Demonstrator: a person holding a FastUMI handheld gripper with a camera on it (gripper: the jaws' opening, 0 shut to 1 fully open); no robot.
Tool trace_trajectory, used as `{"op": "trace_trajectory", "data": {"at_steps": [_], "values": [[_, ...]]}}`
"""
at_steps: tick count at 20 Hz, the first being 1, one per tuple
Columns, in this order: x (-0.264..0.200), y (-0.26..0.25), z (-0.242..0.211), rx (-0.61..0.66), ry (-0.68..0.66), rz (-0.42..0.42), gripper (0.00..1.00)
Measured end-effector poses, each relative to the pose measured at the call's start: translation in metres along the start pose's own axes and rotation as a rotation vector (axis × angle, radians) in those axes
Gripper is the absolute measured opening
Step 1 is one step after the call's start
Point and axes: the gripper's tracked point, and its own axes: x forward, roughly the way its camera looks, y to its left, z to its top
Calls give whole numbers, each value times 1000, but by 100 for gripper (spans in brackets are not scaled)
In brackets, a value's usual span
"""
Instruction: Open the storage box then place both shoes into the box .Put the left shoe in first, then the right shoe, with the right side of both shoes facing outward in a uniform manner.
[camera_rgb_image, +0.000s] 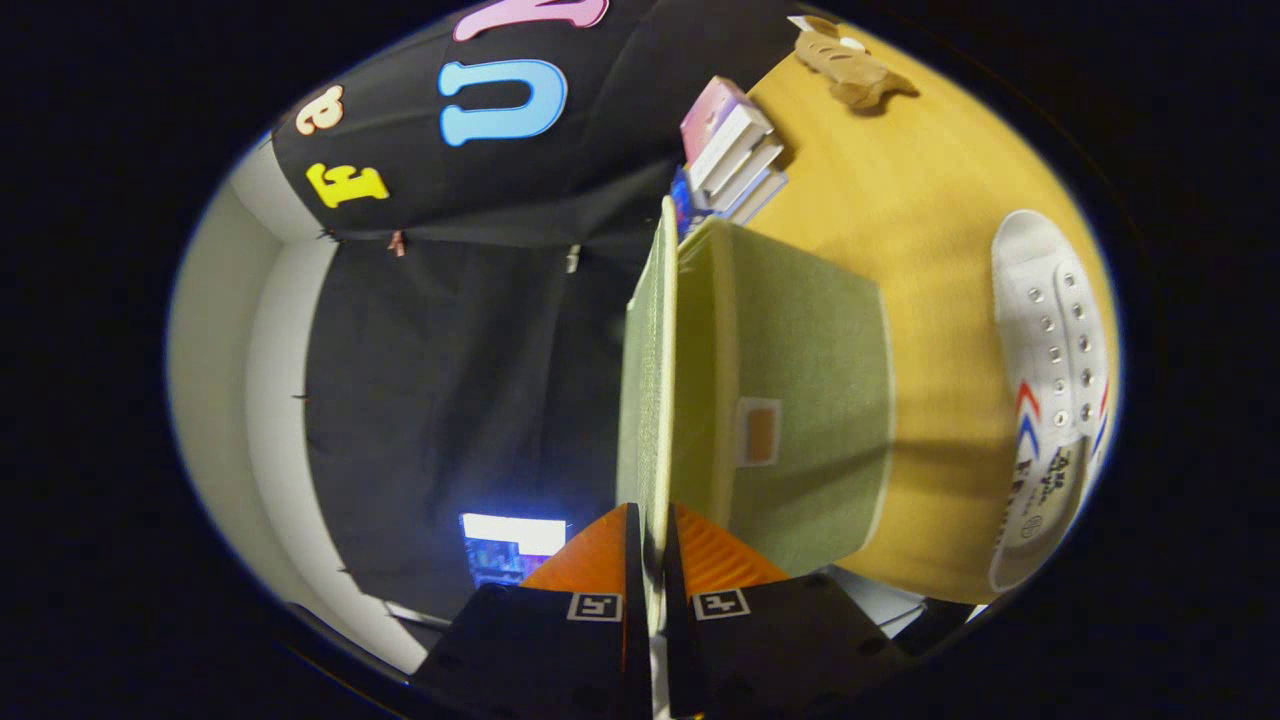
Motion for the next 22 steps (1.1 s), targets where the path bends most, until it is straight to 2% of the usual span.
{"op": "trace_trajectory", "data": {"at_steps": [3,5,6,10,17,22], "values": [[0,10,-13,50,45,-10,11],[4,5,-12,57,35,-50,11],[8,6,-13,51,34,-54,5],[8,19,-16,10,12,-83,5],[3,73,-7,-15,-53,-87,5],[17,122,0,-25,-95,-71,5]]}}
